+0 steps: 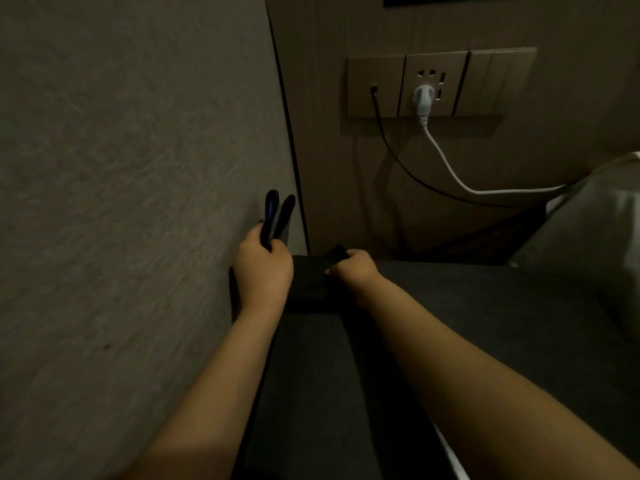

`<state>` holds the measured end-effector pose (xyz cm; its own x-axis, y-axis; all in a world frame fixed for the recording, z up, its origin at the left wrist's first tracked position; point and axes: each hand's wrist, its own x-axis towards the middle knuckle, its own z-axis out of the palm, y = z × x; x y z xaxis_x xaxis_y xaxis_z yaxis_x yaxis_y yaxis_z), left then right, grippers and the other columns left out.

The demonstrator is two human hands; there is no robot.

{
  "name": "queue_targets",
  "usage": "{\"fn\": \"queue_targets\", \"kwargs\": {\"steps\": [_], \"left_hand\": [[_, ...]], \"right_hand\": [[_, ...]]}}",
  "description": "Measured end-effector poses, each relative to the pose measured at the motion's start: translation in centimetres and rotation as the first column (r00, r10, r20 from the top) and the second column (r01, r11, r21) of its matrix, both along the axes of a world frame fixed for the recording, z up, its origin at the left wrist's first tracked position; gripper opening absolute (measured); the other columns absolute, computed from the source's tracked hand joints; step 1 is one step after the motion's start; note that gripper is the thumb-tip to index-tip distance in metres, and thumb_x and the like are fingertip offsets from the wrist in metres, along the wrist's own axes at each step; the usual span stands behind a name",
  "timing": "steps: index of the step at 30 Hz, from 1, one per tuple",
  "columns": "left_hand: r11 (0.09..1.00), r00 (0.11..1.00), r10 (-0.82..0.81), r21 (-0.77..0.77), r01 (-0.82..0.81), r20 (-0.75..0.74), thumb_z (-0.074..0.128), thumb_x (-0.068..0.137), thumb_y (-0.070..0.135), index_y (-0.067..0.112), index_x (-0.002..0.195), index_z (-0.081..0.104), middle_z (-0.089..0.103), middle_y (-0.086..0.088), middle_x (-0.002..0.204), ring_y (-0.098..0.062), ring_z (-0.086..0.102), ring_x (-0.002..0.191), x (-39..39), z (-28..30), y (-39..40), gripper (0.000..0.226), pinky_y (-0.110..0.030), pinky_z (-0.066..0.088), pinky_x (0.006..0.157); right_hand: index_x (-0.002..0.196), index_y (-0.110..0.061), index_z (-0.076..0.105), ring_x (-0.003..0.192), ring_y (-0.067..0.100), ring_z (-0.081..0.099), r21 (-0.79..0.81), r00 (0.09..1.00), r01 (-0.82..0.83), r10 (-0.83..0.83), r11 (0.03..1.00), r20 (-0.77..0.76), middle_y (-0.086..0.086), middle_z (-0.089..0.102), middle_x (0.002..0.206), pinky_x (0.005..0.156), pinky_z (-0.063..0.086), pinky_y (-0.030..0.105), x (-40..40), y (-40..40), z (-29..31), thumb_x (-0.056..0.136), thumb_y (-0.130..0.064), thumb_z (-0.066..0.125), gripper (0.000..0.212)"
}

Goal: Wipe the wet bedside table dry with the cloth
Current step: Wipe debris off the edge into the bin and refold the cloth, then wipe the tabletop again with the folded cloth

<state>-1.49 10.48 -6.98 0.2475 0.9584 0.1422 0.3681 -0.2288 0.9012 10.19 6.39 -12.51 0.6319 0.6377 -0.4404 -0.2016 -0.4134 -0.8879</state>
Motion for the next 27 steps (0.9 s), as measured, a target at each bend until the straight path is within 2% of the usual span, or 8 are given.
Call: {"fn": "queue_targets", "kwargs": {"steps": [5,7,9,12,15,18,23,27], "left_hand": [[0.998,0.998,-0.057,-0.010,0.057,-0.025,0.041,0.094,0.004,0.012,0.125,0.057,0.064,-0.015,0.112,-0.030,0.062,0.099,0.9,-0.7,-0.7,0.036,-0.040,0.053,0.086],[0.994,0.993,-0.082,0.065,0.087,-0.080,0.043,0.093,0.004,0.009,0.128,0.055,0.063,-0.016,0.119,-0.031,0.060,0.106,1.5,-0.8,-1.5,0.038,-0.042,0.050,0.094],[0.980,0.981,-0.128,0.134,0.148,-0.145,0.046,0.092,0.003,0.009,0.131,0.053,0.061,-0.015,0.125,-0.031,0.058,0.114,2.8,-1.1,-2.7,0.040,-0.037,0.046,0.098],[0.931,0.900,-0.271,0.146,0.335,-0.341,0.044,0.092,0.005,0.010,0.129,0.052,0.060,-0.013,0.125,-0.029,0.057,0.116,6.1,-2.2,-5.6,0.038,-0.035,0.045,0.094],[0.848,0.711,-0.419,0.035,0.528,-0.564,0.042,0.096,0.009,0.003,0.141,0.036,0.041,-0.017,0.144,-0.030,0.037,0.135,9.2,-4.3,-9.1,0.046,-0.036,0.034,0.109],[0.741,0.491,-0.573,-0.159,0.652,-0.656,0.049,0.091,0.028,0.001,0.150,0.005,0.006,-0.017,0.159,-0.030,0.000,0.147,9.9,-5.9,-11.2,0.078,-0.042,0.004,0.119],[0.714,0.565,-0.607,-0.071,0.697,-0.559,0.039,0.094,0.013,0.004,0.149,0.016,0.010,-0.011,0.160,-0.023,0.004,0.148,7.2,-5.9,-9.0,0.061,-0.031,0.005,0.119],[0.675,0.333,-0.454,-0.075,0.734,-0.826,0.038,0.096,0.017,0.004,0.150,0.002,-0.001,-0.015,0.160,-0.025,0.001,0.148,6.2,-6.7,-7.3,0.066,-0.034,0.006,0.121]], "right_hand": [[0.130,-0.005,0.040,0.114,0.027,0.050,-0.193,0.718,-0.014,0.145,0.981,0.680,0.015,0.048,0.129,0.089,0.044,0.033,-0.4,-0.8,1.1,0.087,-0.013,0.059,0.047],[0.122,-0.006,0.051,0.106,0.022,0.055,0.042,0.776,0.088,-0.095,0.995,0.623,0.014,0.055,0.125,0.085,0.044,0.032,0.5,-1.7,2.5,0.091,-0.018,0.054,0.034],[0.093,-0.015,0.062,0.087,0.017,0.057,0.265,0.933,0.210,-0.274,0.941,0.233,0.011,0.065,0.108,0.072,0.046,0.030,1.8,-3.2,4.3,0.093,-0.024,0.051,0.014],[0.101,-0.011,0.060,0.089,0.021,0.061,0.328,0.973,0.220,-0.231,0.919,-0.005,0.007,0.063,0.097,0.066,0.048,0.027,3.5,-5.6,5.2,0.087,-0.021,0.060,0.017],[0.124,-0.002,0.052,0.096,0.024,0.061,0.184,0.957,0.206,-0.237,0.961,0.166,0.017,0.062,0.113,0.079,0.049,0.030,5.0,-8.0,4.1,0.076,-0.002,0.070,0.051],[0.127,0.000,0.050,0.114,0.029,0.056,-0.055,0.875,0.205,-0.158,0.977,0.457,0.018,0.060,0.124,0.086,0.040,0.025,5.9,-10.9,2.0,0.077,0.002,0.068,0.053],[0.124,-0.003,0.055,0.117,0.026,0.055,-0.086,0.564,0.068,0.033,0.994,0.825,0.015,0.059,0.127,0.091,0.033,0.016,4.6,-13.3,0.4,0.084,0.003,0.051,0.040],[0.142,-0.003,0.029,0.142,0.022,0.024,-0.422,0.396,-0.255,0.492,0.870,0.775,0.014,0.028,0.152,0.115,0.014,0.025,2.9,-11.1,-0.8,0.094,-0.006,0.037,0.048]]}}
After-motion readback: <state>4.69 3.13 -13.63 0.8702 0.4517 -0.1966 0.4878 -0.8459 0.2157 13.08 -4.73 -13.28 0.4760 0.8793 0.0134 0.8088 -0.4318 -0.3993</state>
